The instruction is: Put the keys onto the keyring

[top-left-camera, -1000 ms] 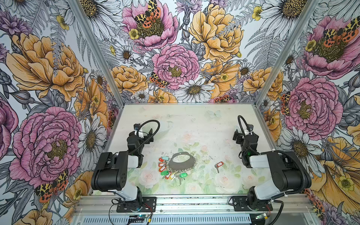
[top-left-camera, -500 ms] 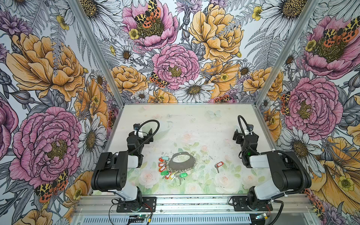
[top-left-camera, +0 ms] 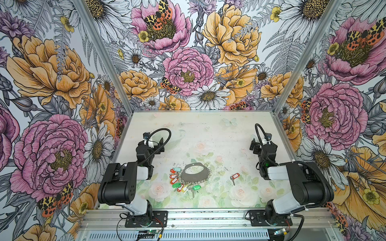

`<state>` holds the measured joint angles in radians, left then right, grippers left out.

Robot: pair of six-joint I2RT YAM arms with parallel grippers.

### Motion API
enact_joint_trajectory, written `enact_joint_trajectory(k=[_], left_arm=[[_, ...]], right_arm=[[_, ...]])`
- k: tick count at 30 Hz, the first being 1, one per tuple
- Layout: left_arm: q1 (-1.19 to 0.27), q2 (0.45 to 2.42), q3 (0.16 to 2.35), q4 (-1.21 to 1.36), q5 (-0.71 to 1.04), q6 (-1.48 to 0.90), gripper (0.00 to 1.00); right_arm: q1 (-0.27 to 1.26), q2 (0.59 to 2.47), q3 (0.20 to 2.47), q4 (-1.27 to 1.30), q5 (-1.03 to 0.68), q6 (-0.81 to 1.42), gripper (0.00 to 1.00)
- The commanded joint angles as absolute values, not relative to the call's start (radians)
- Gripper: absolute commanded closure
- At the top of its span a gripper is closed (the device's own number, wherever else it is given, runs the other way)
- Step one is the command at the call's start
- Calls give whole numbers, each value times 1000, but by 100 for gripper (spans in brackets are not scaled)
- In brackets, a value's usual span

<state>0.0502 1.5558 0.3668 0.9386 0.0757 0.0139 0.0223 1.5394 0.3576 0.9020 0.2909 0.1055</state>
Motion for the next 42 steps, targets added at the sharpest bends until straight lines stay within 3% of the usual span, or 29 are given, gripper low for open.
enact_joint_trajectory(k=[1,12,17,19,23,26,30,34,37,41,42], left_arm=[[54,1551,378,939,71,7,1],[29,1501,307,1029,28,28,1],[-151,1327,326,854,-198,174,1],[-267,1258,329,854,-360,248,1],[-406,1096,383,715,-480,210,1],[-432,980,457,451,-445,111,1],[-427,853,464,254,-524,-134,1],[-363,662,397,119,-414,-339,1],[-329,492,290,173,-341,-436,1],[-298,339,255,92,-192,-482,1],[-301,335,278,3,-230,-521,1]], right_arm=[[30,1537,363,929,249,71,1],[62,1438,289,983,226,24,1],[157,1153,299,734,185,-45,1],[178,1047,333,605,174,16,1],[197,913,429,388,81,180,0],[209,839,532,181,78,425,1],[210,764,650,-68,28,523,1],[203,645,586,-77,-18,576,0],[180,499,484,-44,-116,574,1],[168,325,374,-21,-77,656,1],[166,314,384,-59,-82,635,1]])
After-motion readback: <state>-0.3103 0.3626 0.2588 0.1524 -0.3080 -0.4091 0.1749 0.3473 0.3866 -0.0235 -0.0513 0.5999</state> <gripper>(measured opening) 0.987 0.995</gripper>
